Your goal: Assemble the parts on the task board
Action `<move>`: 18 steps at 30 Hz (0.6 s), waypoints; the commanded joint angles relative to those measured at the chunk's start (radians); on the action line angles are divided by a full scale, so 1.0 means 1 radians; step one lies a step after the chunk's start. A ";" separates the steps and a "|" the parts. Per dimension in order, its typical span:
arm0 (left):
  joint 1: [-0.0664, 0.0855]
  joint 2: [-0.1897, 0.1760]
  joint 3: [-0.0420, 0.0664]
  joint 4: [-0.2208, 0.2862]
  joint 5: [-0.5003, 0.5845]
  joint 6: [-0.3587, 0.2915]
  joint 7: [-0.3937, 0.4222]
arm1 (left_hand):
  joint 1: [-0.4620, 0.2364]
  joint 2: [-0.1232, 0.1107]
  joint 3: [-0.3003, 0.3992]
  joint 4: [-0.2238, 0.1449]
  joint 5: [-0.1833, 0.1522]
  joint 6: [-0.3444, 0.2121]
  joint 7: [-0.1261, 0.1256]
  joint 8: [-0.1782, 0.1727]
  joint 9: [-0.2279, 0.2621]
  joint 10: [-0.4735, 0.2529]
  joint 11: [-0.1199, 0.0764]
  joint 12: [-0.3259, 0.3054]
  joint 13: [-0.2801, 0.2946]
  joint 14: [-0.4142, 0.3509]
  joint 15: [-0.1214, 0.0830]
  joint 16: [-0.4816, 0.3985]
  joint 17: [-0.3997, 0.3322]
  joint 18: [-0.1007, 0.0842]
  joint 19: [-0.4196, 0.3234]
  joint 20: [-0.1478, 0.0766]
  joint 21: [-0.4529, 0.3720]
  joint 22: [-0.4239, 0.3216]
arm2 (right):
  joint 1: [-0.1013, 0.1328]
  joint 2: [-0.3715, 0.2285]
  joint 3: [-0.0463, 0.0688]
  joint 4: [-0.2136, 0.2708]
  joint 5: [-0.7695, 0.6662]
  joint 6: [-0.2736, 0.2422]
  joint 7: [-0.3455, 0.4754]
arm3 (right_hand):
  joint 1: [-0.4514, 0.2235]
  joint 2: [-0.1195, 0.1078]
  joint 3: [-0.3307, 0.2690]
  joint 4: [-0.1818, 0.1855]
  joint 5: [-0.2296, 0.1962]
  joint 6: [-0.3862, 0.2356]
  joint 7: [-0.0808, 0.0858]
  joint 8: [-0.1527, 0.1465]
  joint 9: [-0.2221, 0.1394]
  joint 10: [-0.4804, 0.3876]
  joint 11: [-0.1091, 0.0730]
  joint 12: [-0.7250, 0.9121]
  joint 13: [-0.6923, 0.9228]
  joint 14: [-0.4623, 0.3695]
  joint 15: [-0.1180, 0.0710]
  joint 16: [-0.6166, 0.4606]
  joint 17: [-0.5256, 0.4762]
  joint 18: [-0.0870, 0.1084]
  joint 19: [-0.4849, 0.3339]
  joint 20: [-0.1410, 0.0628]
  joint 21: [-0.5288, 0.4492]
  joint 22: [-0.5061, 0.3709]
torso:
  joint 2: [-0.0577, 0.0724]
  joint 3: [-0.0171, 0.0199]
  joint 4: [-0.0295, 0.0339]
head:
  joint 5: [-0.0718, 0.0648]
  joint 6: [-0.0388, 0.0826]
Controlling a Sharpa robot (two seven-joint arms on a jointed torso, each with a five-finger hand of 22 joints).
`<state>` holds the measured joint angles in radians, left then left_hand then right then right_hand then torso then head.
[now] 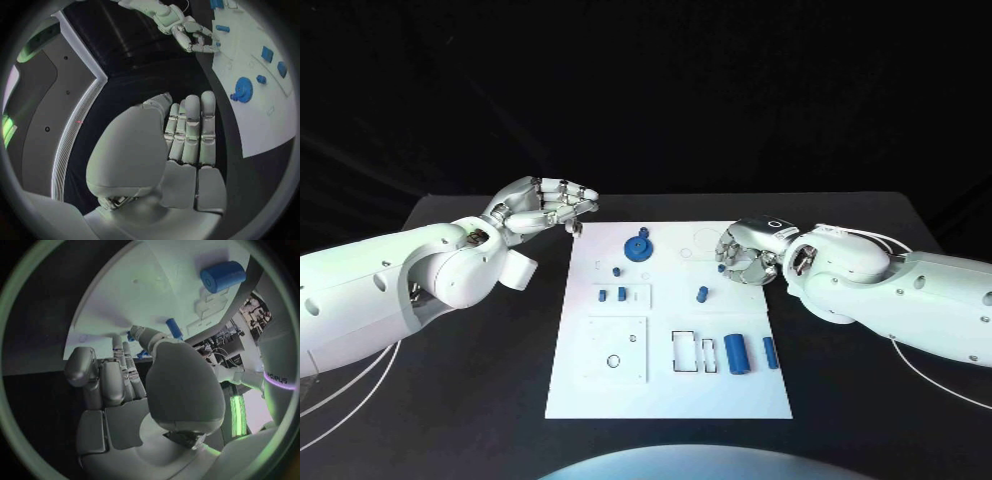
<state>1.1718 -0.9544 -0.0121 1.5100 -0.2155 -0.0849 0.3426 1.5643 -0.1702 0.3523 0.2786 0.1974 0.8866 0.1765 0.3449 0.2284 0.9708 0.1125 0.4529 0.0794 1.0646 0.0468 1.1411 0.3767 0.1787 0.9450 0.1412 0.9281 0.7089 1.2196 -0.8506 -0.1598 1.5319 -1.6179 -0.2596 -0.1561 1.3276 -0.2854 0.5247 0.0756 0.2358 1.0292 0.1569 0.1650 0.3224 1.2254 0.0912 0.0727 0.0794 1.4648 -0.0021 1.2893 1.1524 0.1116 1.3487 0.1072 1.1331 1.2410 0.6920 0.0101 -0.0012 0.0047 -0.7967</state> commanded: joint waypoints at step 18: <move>0.001 0.000 0.001 -0.002 0.016 0.031 0.008 | 0.003 -0.012 0.017 -0.012 -0.002 -0.010 0.008 0.002 0.001 -0.008 0.007 0.003 0.000 -0.008 -0.001 -0.001 0.000 0.005 -0.008 0.002 -0.008 -0.003 | -0.022 0.017 -0.001 0.002 -0.045 0.037 -0.035 | 0.010 0.027 0.036 -0.003 -0.003 0.049 -0.022 0.031 0.024 0.059 -0.027 0.024 0.017 0.047 -0.010 0.047 0.030 -0.024 0.020 -0.012 0.057 0.051 | -0.001 0.0013 -0.0003 | 0.006 -0.010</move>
<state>1.1719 -0.9550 -0.0119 1.5072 -0.2018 -0.0732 0.3464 1.5661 -0.1719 0.3627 0.2682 0.1974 0.8828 0.1802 0.3448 0.2282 0.9668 0.1164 0.4529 0.0792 1.0610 0.0433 1.1411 0.3768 0.1787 0.9416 0.1446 0.9245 0.7073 1.2084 -0.8362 -0.1535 1.5296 -1.6531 -0.2641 -0.1860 1.3355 -0.2695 0.5552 0.0731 0.2358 1.0705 0.1372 0.1894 0.3453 1.2768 0.0616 0.0922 0.0969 1.4684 -0.0057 1.3293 1.1808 0.0996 1.3637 0.0993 1.1869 1.2911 0.6907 0.0108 -0.0017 0.0100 -0.8052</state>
